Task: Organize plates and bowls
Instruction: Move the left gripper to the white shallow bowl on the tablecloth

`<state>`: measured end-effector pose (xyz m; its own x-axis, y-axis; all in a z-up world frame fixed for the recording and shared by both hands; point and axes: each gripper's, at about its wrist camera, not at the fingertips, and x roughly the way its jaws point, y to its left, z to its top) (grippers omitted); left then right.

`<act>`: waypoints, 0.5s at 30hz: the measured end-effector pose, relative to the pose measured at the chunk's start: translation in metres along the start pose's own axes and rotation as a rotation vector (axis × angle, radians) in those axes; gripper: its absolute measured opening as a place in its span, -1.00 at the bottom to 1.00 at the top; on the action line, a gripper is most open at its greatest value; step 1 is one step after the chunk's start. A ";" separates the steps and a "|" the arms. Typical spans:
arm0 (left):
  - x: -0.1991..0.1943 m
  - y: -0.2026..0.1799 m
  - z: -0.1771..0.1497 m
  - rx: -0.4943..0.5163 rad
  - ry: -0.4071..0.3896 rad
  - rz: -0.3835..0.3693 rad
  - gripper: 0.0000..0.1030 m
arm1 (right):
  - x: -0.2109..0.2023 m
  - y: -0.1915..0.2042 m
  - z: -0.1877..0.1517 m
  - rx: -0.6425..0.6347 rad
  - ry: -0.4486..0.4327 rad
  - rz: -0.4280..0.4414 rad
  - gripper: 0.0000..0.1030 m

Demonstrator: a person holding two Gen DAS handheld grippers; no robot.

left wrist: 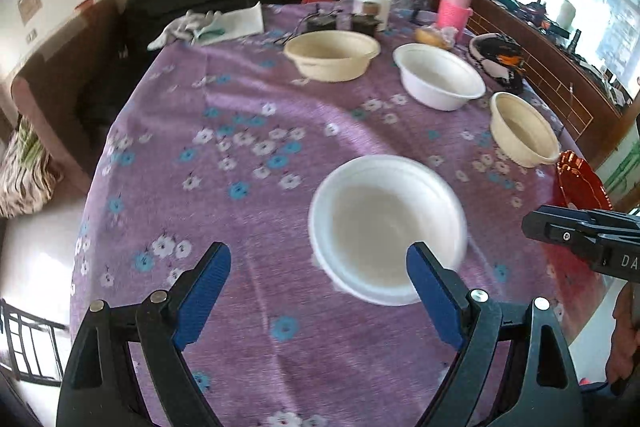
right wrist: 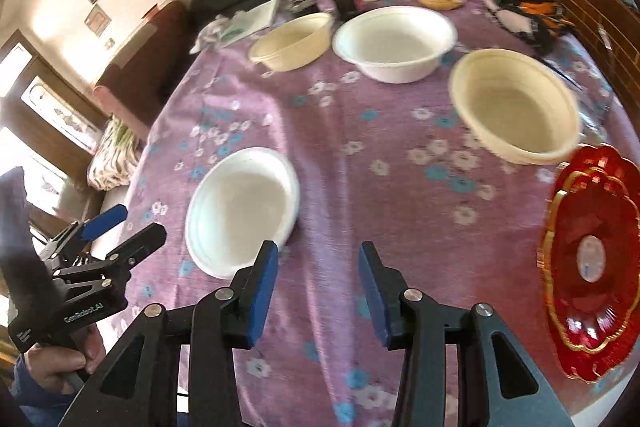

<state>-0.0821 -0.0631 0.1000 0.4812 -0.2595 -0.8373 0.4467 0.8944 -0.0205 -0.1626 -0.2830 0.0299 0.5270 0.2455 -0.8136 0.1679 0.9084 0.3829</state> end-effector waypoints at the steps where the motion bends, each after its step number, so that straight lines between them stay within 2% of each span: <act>1: 0.002 0.004 -0.001 -0.006 0.005 -0.006 0.73 | 0.004 0.004 0.001 -0.002 0.006 0.011 -0.13; 8: 0.023 0.020 0.001 -0.006 0.047 -0.050 0.72 | 0.028 0.018 0.006 0.007 0.039 0.029 -0.13; 10: 0.029 0.020 0.003 0.004 0.052 -0.060 0.62 | 0.034 0.020 0.007 0.009 0.046 0.029 -0.22; 12: 0.037 0.020 0.005 0.019 0.070 -0.076 0.34 | 0.041 0.022 0.008 0.010 0.058 0.021 -0.27; 15: 0.049 0.018 0.007 0.037 0.099 -0.097 0.26 | 0.049 0.023 0.009 0.014 0.079 0.015 -0.47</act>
<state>-0.0459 -0.0623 0.0625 0.3584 -0.3049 -0.8824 0.5156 0.8526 -0.0852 -0.1259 -0.2530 0.0028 0.4627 0.2858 -0.8392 0.1725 0.8995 0.4014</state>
